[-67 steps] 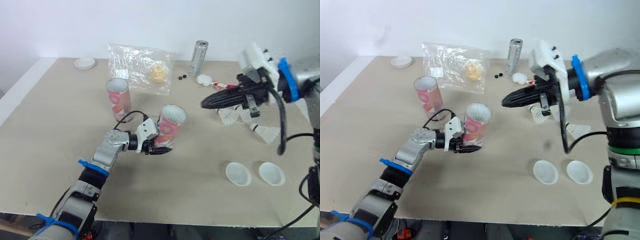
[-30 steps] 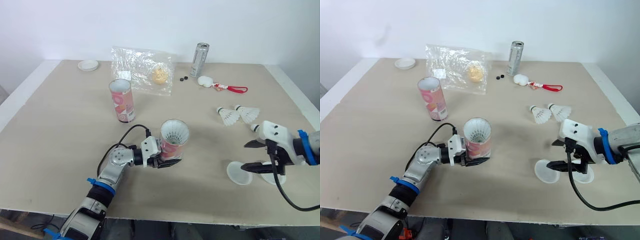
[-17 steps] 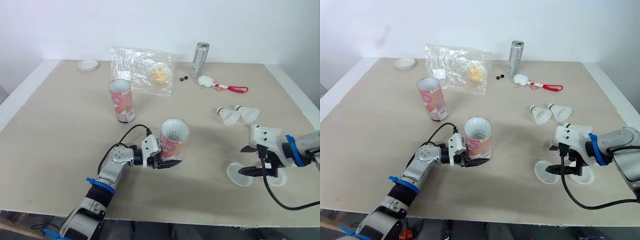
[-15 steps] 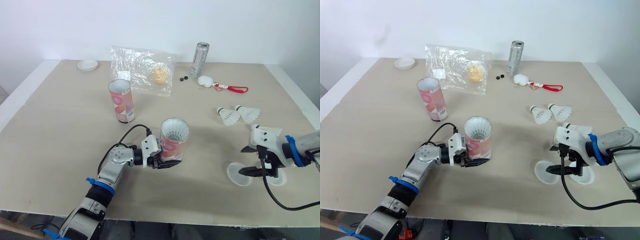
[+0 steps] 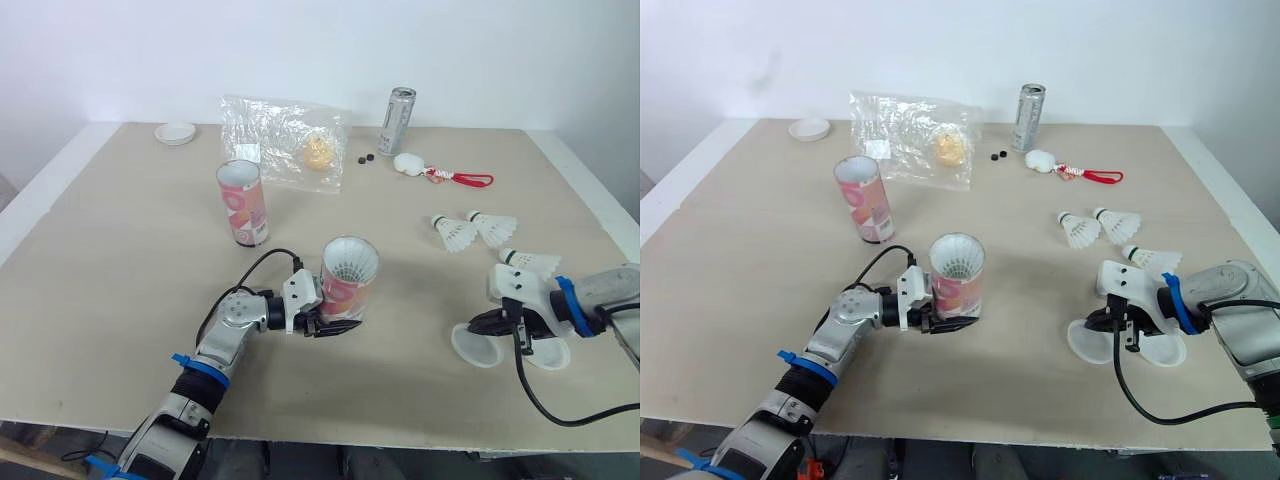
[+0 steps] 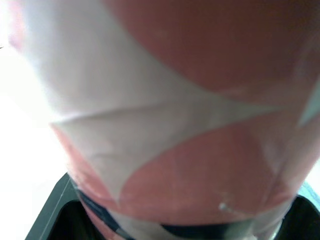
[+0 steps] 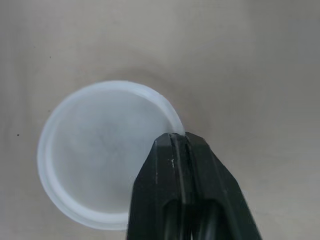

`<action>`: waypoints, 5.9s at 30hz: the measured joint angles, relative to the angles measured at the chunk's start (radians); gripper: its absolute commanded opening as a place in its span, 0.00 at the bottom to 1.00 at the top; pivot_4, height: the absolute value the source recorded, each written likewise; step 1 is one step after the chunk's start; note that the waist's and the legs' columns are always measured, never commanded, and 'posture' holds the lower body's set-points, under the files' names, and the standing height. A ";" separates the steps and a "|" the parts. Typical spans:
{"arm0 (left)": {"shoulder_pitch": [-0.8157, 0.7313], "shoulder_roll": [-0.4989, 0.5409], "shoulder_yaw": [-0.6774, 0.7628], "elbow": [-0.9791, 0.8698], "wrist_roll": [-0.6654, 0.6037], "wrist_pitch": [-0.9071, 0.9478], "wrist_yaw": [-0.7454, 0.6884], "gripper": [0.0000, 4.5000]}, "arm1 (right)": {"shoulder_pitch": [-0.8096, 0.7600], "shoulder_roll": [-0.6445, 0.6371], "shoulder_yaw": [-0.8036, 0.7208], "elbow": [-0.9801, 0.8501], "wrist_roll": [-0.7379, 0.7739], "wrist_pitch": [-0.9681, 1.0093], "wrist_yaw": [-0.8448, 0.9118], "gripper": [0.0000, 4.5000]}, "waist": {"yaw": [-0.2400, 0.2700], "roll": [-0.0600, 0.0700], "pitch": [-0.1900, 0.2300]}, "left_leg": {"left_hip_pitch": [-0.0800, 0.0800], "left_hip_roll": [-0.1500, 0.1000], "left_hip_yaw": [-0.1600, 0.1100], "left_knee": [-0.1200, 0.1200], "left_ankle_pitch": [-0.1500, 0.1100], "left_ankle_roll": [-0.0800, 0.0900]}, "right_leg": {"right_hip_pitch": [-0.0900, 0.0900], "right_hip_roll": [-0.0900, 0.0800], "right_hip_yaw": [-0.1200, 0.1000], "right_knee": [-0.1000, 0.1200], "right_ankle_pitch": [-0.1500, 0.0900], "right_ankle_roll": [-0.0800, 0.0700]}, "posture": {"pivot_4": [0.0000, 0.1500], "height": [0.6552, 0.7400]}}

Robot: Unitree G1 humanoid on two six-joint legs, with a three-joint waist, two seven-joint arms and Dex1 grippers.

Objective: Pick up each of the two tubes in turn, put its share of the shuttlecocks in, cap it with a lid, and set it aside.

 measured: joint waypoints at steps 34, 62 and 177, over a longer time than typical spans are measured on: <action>-0.070 0.006 -0.019 0.066 -0.002 0.047 -0.071 0.66 | -0.846 0.307 0.176 -0.089 0.148 0.060 0.203 0.01 | 0.002 0.001 -0.001 | 0.000 0.001 0.000 -0.002 0.000 -0.001 | 0.000 0.000 -0.001 -0.001 -0.001 -0.003 | 1.00 1.00; -0.057 0.014 -0.020 0.053 -0.002 0.036 -0.048 0.66 | -0.854 0.398 0.288 0.041 0.055 -0.127 0.236 0.01 | -0.001 0.002 -0.001 | 0.001 0.001 0.000 -0.002 0.000 -0.001 | -0.001 0.000 -0.001 -0.001 0.000 -0.004 | 1.00 1.00; -0.056 0.016 -0.016 0.054 -0.008 0.079 -0.025 0.66 | -0.652 0.406 0.191 -0.090 0.159 0.217 0.116 0.01 | -0.004 -0.001 -0.012 | 0.004 0.003 0.001 -0.004 -0.003 -0.005 | -0.002 -0.001 -0.002 -0.010 0.002 -0.005 | 1.00 1.00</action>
